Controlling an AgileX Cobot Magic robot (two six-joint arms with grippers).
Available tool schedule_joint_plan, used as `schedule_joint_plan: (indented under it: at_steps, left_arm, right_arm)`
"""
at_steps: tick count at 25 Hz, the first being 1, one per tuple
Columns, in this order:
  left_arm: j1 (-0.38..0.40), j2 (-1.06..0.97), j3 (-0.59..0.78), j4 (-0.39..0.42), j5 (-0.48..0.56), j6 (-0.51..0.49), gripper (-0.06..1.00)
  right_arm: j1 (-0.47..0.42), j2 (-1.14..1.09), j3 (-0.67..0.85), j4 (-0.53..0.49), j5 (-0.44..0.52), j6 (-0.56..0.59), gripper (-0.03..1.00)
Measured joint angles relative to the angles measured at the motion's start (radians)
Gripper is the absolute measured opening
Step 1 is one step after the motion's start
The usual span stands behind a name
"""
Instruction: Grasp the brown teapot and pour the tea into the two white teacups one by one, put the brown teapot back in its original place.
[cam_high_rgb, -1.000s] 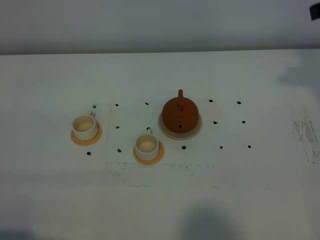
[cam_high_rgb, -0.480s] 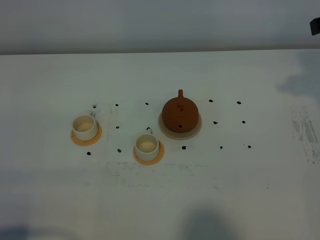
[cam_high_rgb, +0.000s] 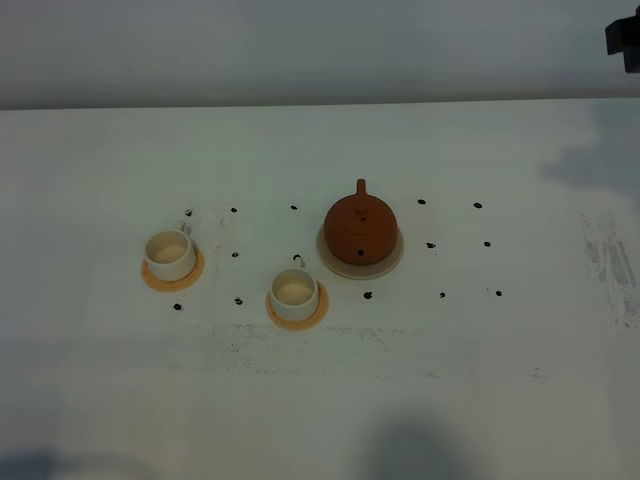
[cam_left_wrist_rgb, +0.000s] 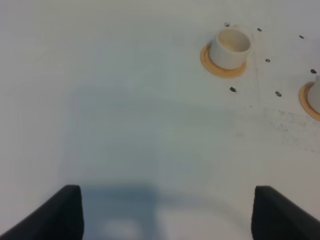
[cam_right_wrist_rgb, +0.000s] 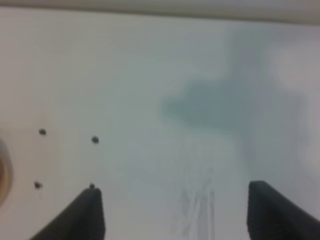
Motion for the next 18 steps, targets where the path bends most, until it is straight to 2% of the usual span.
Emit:
schedule_joint_plan:
  at_steps: [3,11,14,18]
  left_arm:
    - [0.0,0.0,0.0,0.0,0.0,0.0,0.68]
    - [0.0,0.0,0.0,0.0,0.0,0.0,0.68]
    - [0.0,0.0,0.0,0.0,0.0,0.0,0.68]
    - [0.0,0.0,0.0,0.0,0.0,0.0,0.68]
  right_arm:
    - [0.0,0.0,0.0,0.002,-0.045,0.0,0.59]
    - [-0.002,0.012,0.0,0.067,-0.054,0.0,0.59]
    - [0.004,0.033,0.028,0.039,-0.064,0.0,0.59]
    - [0.045,0.076,0.101,0.016,-0.176,0.0,0.59]
